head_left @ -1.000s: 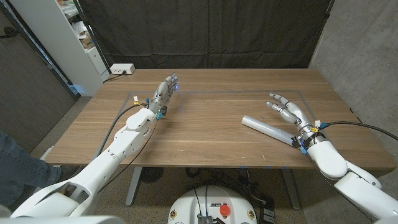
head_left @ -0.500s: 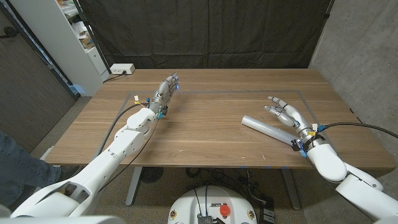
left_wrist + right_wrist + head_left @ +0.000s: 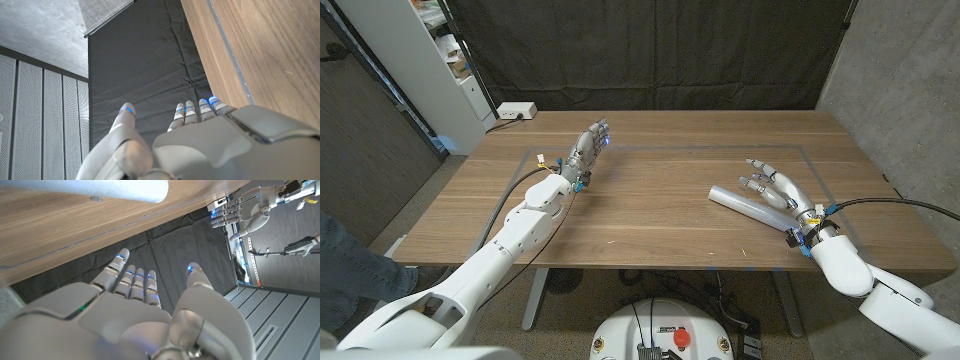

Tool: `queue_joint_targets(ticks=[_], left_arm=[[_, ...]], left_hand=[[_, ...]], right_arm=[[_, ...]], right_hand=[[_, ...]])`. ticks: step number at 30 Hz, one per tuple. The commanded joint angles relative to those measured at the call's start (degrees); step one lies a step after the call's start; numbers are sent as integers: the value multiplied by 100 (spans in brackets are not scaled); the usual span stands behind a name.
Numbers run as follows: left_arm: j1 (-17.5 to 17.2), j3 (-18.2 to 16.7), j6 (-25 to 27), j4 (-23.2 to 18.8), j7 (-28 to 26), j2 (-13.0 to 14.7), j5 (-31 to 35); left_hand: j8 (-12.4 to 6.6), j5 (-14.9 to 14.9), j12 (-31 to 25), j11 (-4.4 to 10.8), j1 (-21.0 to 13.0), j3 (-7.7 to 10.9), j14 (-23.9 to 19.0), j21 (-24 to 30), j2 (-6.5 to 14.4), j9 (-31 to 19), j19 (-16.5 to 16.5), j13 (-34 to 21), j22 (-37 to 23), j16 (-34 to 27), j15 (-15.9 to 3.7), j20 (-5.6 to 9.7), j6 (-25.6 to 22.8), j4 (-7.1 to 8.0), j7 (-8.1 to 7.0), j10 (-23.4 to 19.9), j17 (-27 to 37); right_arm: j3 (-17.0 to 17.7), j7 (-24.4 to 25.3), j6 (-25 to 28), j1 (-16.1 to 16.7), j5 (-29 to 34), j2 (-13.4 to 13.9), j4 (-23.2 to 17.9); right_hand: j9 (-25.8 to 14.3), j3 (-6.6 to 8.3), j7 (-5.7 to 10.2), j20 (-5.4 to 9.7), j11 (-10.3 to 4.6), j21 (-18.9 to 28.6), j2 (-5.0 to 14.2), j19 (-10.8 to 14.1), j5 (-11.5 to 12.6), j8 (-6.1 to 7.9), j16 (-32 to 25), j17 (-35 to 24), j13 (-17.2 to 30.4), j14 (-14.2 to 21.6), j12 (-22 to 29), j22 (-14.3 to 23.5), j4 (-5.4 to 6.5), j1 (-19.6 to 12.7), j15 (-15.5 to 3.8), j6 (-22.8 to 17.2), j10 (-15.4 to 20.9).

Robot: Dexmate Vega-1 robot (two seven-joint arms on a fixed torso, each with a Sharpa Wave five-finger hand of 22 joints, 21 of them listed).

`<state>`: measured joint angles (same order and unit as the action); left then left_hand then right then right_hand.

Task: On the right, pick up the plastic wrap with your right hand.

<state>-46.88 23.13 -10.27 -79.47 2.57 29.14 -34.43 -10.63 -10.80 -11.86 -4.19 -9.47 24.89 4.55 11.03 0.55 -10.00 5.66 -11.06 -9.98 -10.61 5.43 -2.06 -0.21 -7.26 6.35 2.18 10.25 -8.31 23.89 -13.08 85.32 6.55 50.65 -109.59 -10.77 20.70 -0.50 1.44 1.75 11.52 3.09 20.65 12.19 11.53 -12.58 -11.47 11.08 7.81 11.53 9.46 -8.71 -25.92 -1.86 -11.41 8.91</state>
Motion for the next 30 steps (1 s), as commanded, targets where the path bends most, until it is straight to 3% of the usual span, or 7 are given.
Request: queue_joint_targets(ticks=[1, 10, 30], left_arm=[[-18, 39, 60, -31, -31, -6, 32], [-19, 52, 80, -39, -42, -2, 48], [-18, 27, 69, -43, -67, -1, 40]], left_hand=[[-14, 7, -19, -17, -1, -5, -12, 16, 48, -23, 29, -10, -33, -14, 10, -10, -40, -15, 11, -4, 15], [-16, 7, -18, -17, -1, -7, -14, 13, 50, -23, 43, -11, -33, -16, 4, -21, -48, -15, 11, -2, 15], [-16, 9, -18, -8, 1, -15, -12, 17, 54, -23, 44, -11, -35, -15, -4, -25, -53, -14, 9, -4, 16]], right_arm=[[-286, 64, -363, -267, 104, 231, 384], [-370, 299, -253, -325, 408, 281, 470], [-613, 505, 618, -359, 1254, 679, 106]], right_hand=[[-32, -8, 85, 9, -60, 18, -120, 98, 71, 9, -4, 3, 9, 89, 29, 17, -78, -80, -24, -38, 62], [-33, -38, 125, 28, -127, 17, -251, 160, 114, 20, -14, 4, 13, 156, 46, 15, -94, -104, -66, -68, 134], [-38, -60, 174, 43, -162, -3, -363, 185, 184, 10, -5, -3, 19, 179, 32, 15, -81, -121, -97, -48, 136]])
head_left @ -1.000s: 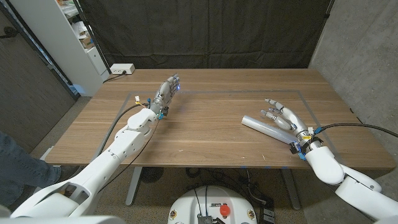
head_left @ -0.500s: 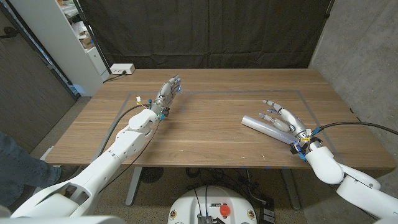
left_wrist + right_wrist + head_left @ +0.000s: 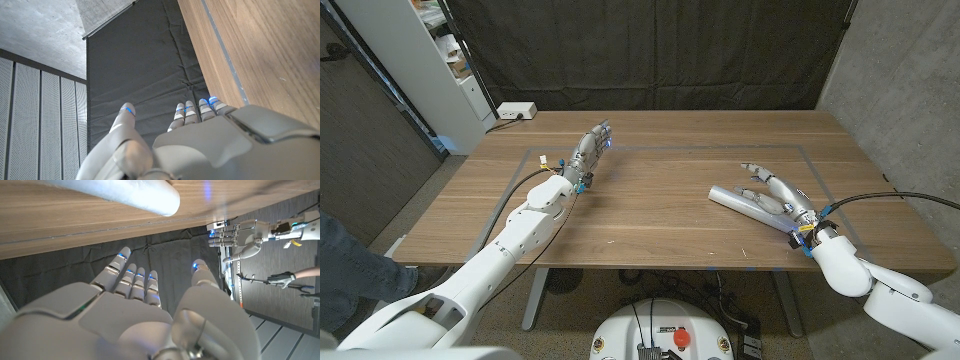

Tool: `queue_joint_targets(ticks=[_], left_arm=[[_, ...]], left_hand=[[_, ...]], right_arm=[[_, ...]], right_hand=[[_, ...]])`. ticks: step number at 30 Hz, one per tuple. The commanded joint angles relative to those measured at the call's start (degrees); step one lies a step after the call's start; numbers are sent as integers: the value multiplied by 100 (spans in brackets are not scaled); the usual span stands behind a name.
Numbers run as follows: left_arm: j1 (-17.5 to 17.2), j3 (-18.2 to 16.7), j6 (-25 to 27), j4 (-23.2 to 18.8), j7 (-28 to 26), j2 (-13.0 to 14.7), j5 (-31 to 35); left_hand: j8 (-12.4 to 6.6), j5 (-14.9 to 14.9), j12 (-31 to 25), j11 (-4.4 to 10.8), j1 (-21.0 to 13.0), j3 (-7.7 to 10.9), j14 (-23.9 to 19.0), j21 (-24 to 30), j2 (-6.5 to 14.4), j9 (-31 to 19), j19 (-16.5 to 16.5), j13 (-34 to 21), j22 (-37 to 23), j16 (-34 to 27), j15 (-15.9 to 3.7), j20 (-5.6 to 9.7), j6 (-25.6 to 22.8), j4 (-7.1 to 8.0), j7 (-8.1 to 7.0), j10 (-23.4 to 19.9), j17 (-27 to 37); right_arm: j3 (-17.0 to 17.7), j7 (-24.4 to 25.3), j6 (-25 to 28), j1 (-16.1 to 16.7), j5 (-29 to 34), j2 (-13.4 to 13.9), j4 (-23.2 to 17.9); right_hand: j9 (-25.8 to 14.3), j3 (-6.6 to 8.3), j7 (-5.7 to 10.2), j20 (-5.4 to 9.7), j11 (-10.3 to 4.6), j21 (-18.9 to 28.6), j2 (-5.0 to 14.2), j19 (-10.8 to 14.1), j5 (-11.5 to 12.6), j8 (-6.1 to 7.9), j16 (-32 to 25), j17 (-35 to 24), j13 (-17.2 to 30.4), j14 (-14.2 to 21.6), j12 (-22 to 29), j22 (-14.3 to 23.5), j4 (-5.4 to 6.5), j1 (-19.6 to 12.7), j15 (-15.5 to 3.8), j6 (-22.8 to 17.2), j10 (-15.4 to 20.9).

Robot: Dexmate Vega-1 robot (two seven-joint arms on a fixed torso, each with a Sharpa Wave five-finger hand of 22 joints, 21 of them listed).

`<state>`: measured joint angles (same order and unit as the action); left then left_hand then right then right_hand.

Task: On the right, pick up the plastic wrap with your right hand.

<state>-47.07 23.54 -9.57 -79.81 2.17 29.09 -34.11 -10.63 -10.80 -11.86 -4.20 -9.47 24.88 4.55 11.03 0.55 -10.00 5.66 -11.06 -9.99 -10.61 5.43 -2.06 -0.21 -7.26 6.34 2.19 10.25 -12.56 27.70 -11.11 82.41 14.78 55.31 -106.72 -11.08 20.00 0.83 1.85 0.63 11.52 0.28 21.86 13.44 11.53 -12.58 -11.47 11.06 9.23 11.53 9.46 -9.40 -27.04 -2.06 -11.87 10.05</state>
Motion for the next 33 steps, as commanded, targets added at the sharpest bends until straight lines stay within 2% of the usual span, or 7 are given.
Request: queue_joint_targets(ticks=[1, 20, 33], left_arm=[[3, -17, 3, -10, -8, 4, -9], [8, 4, 14, -49, -10, 17, 24], [-16, 9, 41, -92, -19, 31, 24]], left_hand=[[-17, 9, -18, -7, 1, -15, -12, 18, 55, -23, 44, -11, -34, -15, -3, -25, -57, -14, 8, -3, 16], [-17, 10, -19, 0, 4, -23, -7, 16, 57, -23, 62, -11, -35, -14, -6, -47, -62, -13, 0, -6, 16], [-14, 10, -18, 1, 6, -29, -2, 13, 59, -23, 79, -11, -36, -13, -8, -60, -60, -13, -1, -5, 17]], right_arm=[[-205, 141, 463, -75, 474, 222, -190], [-447, 410, 1076, -118, 1118, 396, -384], [-532, 391, 1569, -74, 1437, 569, -575]], right_hand=[[-8, 9, 42, 2, -53, -4, -86, 64, 62, 10, -5, -3, 21, 36, 31, 15, -12, -9, -79, -1, 21], [-10, 0, 46, 1, -85, -23, -171, 66, 130, 18, 4, -6, 25, 48, 26, 16, -12, -43, -109, -18, 38], [-12, 7, 72, 11, -107, -32, -197, 64, 167, 15, 11, -8, 26, 45, 17, 17, -12, -74, -115, -10, 25]])
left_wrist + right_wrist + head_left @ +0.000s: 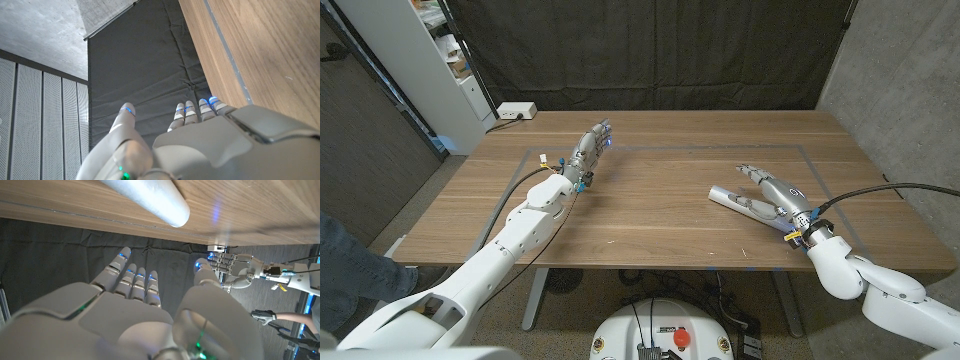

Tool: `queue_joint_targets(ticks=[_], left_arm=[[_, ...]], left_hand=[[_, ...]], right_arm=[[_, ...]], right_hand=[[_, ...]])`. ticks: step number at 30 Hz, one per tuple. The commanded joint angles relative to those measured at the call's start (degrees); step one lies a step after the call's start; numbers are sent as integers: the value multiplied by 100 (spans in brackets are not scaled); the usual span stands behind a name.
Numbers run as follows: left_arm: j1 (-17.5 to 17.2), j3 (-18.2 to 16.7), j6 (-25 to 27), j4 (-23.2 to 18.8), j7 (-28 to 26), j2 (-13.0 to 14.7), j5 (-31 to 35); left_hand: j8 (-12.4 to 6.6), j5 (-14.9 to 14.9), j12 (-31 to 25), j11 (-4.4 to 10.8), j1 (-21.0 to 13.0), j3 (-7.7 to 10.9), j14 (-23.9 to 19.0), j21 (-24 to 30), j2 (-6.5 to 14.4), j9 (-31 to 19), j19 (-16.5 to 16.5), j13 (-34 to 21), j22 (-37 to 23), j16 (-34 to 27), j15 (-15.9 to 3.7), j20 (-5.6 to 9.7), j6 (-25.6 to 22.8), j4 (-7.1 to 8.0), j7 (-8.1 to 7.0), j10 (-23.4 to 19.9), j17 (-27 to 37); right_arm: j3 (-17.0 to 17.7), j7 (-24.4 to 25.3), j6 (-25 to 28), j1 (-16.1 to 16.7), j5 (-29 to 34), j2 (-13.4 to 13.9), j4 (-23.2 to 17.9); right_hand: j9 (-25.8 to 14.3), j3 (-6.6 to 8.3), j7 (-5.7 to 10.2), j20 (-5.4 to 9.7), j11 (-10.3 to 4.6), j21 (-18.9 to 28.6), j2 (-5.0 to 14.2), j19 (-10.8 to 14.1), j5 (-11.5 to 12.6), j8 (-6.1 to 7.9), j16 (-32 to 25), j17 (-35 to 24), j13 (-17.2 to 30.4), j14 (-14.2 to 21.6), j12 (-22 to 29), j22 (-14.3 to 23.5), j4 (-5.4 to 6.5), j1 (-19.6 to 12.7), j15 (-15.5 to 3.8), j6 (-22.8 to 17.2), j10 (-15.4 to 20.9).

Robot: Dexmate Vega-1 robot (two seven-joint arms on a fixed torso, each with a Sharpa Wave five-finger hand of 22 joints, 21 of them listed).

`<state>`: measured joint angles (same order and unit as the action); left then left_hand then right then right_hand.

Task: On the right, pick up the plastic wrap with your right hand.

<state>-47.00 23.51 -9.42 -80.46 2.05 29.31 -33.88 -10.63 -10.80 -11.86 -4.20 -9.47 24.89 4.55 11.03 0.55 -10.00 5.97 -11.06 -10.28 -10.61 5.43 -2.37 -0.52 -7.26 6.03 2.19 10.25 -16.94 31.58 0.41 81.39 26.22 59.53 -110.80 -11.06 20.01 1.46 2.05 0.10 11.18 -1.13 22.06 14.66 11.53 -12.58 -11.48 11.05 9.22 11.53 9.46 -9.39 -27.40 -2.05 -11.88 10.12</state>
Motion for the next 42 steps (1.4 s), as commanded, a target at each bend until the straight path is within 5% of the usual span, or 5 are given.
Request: queue_joint_targets(ticks=[1, 42], left_arm=[[-21, 9, 15, -11, 16, 5, -13], [-4, -4, -11, 36, 62, 16, -26]], left_hand=[[-16, 10, -19, 5, 6, -29, -2, 14, 59, -23, 47, -12, -7, -13, -8, -29, -33, -13, 29, -7, 17], [-12, 11, -18, 7, 9, -46, 15, 19, 67, -23, 64, -12, -8, -10, -3, -46, -29, -13, 25, -3, 17]], right_arm=[[-98, -20, 469, 35, 311, 160, -192], [-276, -518, 1550, 33, 650, 300, -494]], right_hand=[[-13, 7, 12, -11, -44, 1, -59, 43, 48, 14, 12, -8, 28, 44, 17, 17, -13, -41, -115, -7, 20], [-20, 14, -7, -98, 6, -66, -188, -132, 199, -25, 69, -21, 36, -66, -34, 23, 6, -143, -37, 118, -96]])
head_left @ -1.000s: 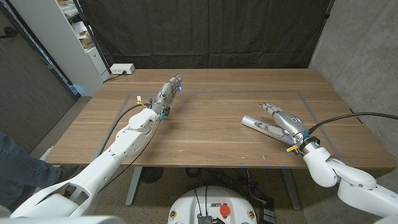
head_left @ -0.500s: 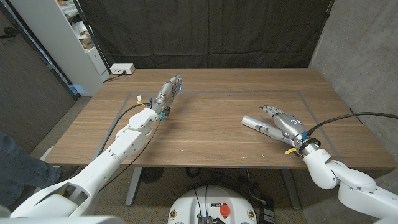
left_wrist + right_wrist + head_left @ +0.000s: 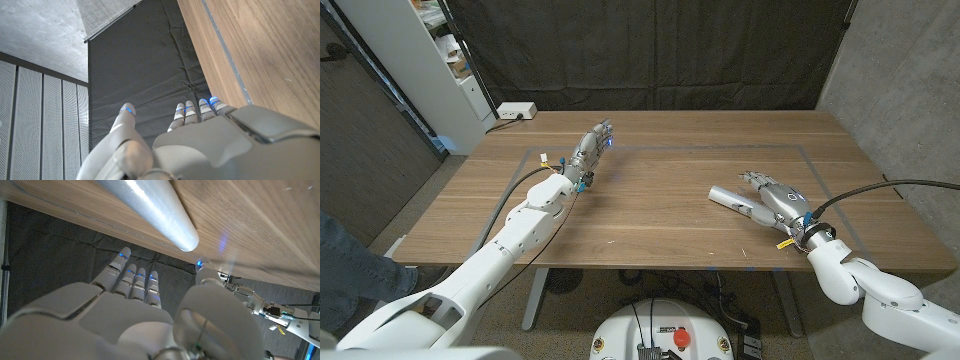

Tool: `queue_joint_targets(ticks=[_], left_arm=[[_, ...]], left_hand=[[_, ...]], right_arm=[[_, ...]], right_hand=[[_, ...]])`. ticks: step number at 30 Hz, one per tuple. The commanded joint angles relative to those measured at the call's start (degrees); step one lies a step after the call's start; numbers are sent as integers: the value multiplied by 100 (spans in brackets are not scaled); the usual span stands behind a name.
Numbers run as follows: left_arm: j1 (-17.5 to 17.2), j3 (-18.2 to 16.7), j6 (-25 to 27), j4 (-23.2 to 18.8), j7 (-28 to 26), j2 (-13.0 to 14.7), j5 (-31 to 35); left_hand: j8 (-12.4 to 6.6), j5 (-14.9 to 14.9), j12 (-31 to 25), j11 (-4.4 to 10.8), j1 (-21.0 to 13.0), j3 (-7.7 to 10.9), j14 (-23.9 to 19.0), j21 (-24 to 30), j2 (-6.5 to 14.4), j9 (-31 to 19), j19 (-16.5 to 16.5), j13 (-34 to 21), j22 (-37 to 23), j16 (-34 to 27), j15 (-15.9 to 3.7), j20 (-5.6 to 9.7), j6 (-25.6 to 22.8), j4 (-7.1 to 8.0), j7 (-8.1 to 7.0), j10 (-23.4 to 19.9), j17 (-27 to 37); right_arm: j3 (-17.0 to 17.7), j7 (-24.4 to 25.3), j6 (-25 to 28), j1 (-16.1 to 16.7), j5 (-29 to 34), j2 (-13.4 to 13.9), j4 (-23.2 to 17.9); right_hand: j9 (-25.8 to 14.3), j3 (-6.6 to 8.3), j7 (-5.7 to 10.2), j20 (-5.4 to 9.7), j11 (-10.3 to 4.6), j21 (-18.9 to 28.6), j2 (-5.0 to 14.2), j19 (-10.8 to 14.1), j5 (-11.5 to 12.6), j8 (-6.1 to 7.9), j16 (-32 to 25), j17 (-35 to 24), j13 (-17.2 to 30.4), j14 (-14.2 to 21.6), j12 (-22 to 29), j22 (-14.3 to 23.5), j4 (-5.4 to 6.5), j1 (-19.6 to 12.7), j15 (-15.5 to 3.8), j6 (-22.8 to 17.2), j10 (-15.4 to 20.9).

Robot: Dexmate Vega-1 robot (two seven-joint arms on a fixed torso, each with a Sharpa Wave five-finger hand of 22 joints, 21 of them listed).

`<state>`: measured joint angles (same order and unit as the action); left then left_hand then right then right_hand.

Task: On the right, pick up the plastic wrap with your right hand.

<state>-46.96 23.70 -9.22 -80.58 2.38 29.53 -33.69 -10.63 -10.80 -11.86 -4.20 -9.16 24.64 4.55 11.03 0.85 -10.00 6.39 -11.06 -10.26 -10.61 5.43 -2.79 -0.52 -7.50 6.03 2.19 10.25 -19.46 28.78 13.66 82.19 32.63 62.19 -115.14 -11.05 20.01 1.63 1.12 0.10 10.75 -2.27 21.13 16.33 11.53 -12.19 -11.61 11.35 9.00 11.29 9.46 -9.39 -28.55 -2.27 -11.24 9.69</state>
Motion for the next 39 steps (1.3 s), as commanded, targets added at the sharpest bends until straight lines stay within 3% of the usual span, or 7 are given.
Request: queue_joint_targets(ticks=[1, 16, 19, 25, 39], left_arm=[[-20, -22, -21, 24, -14, 0, -21], [12, -12, -67, 124, 84, -12, -42], [29, -10, -61, 127, 110, -10, -51], [49, -11, -53, 117, 97, -3, -34], [63, 3, -17, 135, 108, -18, -49]], left_hand=[[-13, 11, -18, 5, -21, -22, 15, 19, 36, -23, 22, -12, -10, -10, -2, -4, -31, 11, 24, -2, 17], [-14, 10, -17, 1, -21, -30, 6, 18, 40, -24, 40, -12, -11, -16, 5, -19, -37, 11, 22, 1, 18], [-14, 10, -18, -3, -21, -32, 8, 25, 42, -24, 26, -12, -10, -15, 8, 84, -40, 10, 30, -2, 18], [-13, 10, -15, -4, -22, -33, 12, 25, 44, -24, 26, -12, -10, -14, 9, 100, -38, 10, 30, 6, 18], [-15, 10, -14, 1, -22, -39, 25, 21, 47, -24, 44, -12, -10, -10, 0, 45, -44, 9, 35, 8, 18]], right_arm=[[-28, -259, 252, -53, 9, 30, -66], [-82, -486, 419, -65, -9, 25, -140], [-80, -552, 490, -58, -14, 28, -179], [-28, -683, 575, -14, -114, 50, -261], [-17, -852, 703, -8, -249, -1, -255]], right_hand=[[-21, 14, -26, -4, 12, -23, -77, -43, 38, -28, 33, -8, 6, -51, -13, 22, 7, -32, -17, 64, -59], [-23, 14, 20, -123, 55, -31, -124, -116, 102, -64, 52, -15, 9, -112, -38, 23, 24, -63, 56, 204, -158], [-24, 12, 28, -136, 76, -28, -136, -119, 114, -70, 54, -16, 9, -121, -42, 23, 28, -66, 70, 235, -179], [-25, 5, 16, -196, 116, -28, -173, -137, 146, -84, 66, -17, 10, -162, -53, 21, 31, -79, 84, 311, -238], [-27, -7, -34, -335, 162, 32, -261, 16, 224, -30, 11, -18, 11, -39, -4, 18, 30, -126, 85, 255, -172]])
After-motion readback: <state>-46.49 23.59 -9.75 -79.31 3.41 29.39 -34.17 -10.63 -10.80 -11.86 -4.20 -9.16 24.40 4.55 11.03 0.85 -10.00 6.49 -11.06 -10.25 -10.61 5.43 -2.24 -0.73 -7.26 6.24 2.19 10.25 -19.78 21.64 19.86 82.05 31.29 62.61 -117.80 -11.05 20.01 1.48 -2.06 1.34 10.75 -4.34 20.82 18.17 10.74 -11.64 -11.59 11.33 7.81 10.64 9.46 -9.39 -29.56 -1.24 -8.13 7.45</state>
